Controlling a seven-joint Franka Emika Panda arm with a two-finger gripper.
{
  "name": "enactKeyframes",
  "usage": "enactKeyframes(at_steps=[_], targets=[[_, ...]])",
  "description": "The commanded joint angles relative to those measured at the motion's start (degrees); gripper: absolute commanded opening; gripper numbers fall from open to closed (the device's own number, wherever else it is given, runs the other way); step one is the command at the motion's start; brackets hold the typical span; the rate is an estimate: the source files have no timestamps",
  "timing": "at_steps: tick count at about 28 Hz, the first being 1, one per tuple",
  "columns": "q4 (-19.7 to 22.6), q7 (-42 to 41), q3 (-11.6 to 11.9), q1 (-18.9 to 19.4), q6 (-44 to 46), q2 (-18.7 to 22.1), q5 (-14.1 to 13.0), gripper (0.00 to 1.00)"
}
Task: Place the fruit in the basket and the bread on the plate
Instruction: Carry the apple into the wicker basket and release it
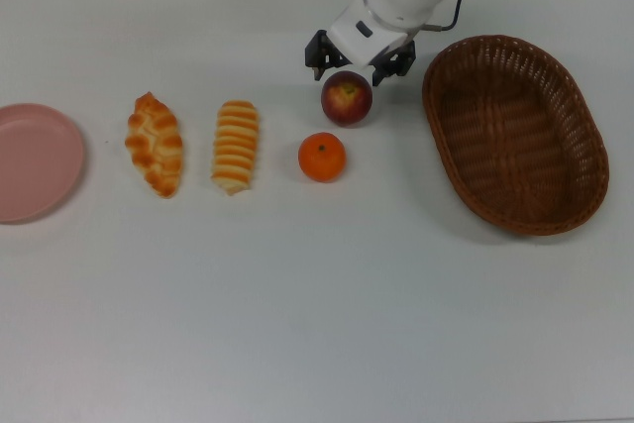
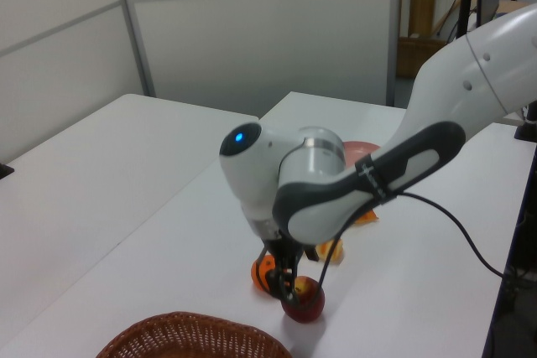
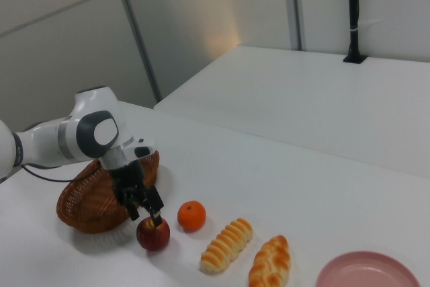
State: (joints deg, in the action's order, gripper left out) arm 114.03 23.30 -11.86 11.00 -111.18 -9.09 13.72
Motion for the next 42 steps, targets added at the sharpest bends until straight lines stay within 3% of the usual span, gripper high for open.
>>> enactKeyframes(at_steps=[1,13,17,18,23,31,36,42], targets=[[1.55,2.36,0.43,1.04,-3.17,-1.11,2.1,1.0],[1.2,4.47,0.7,0.61,-4.84,-8.31,6.84,1.0],[1.37,4.91,0.7,0.61,-5.28,-8.93,7.9,1.0],[1.2,4.91,0.7,0.52,-5.28,-8.84,7.9,0.75],[-1.16,5.18,0.7,0.08,-5.63,-7.97,6.85,0.0],[-8.99,4.56,0.26,1.04,0.69,-6.47,3.51,0.0],[-14.79,4.21,-1.32,2.18,6.23,-6.56,0.7,0.01],[-18.75,7.18,-2.64,7.35,9.31,-6.91,-0.1,0.03]])
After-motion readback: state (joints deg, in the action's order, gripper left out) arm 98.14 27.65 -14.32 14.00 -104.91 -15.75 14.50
